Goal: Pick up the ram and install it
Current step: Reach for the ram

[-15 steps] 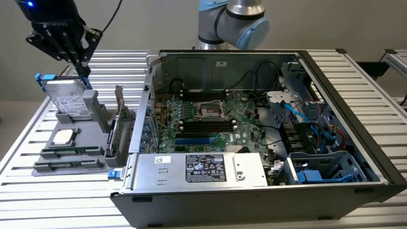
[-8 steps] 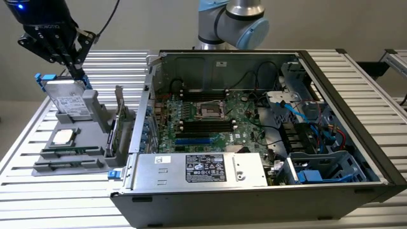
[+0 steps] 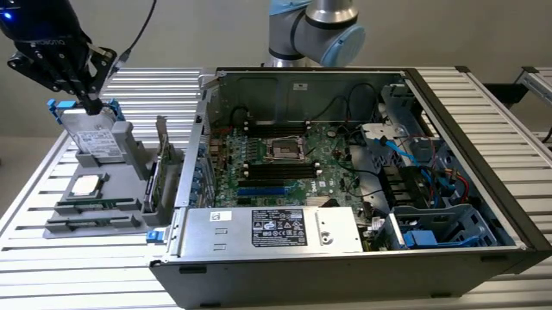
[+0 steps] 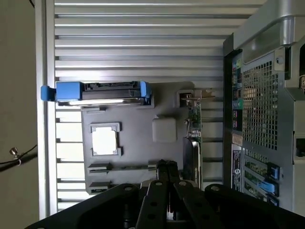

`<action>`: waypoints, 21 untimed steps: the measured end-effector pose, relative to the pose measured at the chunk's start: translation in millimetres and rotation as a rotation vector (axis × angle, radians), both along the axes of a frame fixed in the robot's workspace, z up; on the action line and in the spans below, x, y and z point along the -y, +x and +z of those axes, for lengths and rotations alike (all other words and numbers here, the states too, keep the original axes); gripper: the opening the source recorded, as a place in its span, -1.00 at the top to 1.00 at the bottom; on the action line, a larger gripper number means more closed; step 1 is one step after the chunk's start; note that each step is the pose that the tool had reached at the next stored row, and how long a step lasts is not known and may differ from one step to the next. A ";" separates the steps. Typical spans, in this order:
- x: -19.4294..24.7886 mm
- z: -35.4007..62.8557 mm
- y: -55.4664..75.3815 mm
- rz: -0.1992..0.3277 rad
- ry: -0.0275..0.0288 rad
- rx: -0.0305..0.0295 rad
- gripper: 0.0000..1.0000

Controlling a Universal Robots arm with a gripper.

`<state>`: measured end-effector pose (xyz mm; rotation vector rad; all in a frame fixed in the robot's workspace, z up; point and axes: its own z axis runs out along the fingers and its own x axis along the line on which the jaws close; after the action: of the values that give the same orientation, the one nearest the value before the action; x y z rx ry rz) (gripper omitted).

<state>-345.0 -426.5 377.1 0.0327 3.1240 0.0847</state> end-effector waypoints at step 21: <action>32.6 -8.0 -25.3 0.017 0.0001 -0.0168 0.80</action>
<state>-370.4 -459.1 369.1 0.0065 3.1414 0.0853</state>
